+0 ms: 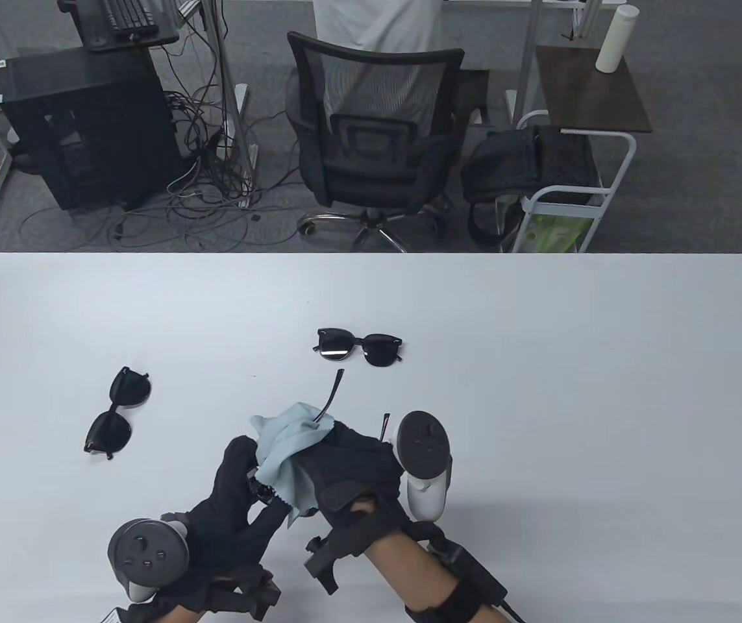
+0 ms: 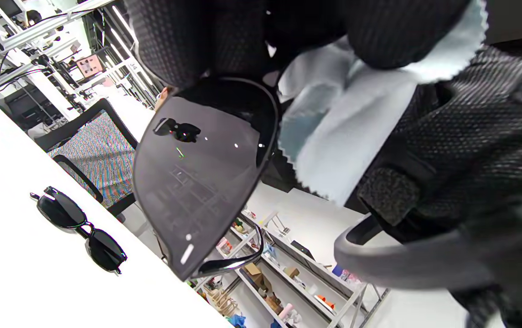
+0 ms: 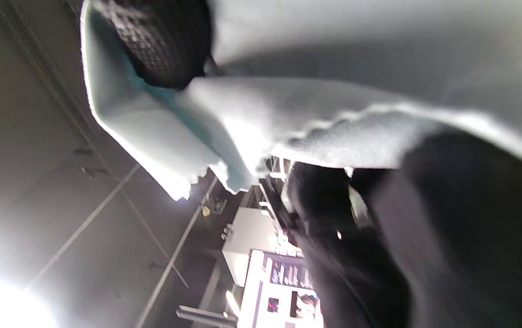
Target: Dust sunglasses
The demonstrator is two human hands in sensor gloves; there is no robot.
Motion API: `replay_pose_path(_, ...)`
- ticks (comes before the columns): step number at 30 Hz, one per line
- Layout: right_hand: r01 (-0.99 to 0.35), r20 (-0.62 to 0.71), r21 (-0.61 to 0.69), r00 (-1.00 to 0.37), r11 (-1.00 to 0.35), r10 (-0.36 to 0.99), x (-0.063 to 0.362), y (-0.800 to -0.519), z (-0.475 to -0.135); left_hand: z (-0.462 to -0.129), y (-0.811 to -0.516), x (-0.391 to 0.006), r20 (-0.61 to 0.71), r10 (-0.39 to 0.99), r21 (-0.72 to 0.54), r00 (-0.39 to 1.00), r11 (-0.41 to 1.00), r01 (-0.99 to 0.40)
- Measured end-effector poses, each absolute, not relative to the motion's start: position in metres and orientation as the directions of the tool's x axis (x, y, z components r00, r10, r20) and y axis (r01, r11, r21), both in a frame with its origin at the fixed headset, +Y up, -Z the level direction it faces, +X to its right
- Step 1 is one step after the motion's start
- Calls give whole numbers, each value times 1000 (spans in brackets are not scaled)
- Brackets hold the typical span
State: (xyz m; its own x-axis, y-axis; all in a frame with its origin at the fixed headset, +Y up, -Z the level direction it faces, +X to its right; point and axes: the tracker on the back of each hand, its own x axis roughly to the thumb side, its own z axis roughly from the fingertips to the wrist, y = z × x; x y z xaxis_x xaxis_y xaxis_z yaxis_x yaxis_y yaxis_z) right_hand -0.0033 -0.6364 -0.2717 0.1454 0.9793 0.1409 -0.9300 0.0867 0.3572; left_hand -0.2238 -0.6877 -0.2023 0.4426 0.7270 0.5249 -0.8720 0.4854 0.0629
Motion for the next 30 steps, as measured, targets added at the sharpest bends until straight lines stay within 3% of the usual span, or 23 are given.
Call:
replay_pose_path(4, -925, 77, 325, 232, 196, 970, 18, -638, -285, -204, -689, -222, 520, 725, 56, 451, 498, -865)
replay_pose_path(8, -920, 54, 339, 229, 198, 972, 12, -643, -282, -203, -691, -222, 511, 729, 59, 455, 498, -865)
replay_pose_path(16, -908, 149, 416, 17, -47, 989, -30, -656, -260, -206, -692, -224, 480, 756, 62, 446, 478, -876)
replay_pose_path(20, -914, 324, 326, -133, -242, 937, -36, -650, -253, -208, -695, -224, 458, 775, 56, 435, 464, -884)
replay_pose_path(24, -917, 241, 371, -55, -144, 969, -36, -651, -254, -205, -692, -224, 469, 768, 76, 436, 457, -886)
replay_pose_path(30, -925, 254, 338, -91, -176, 963, -35, -645, -253, -205, -691, -225, 475, 772, 78, 422, 441, -894)
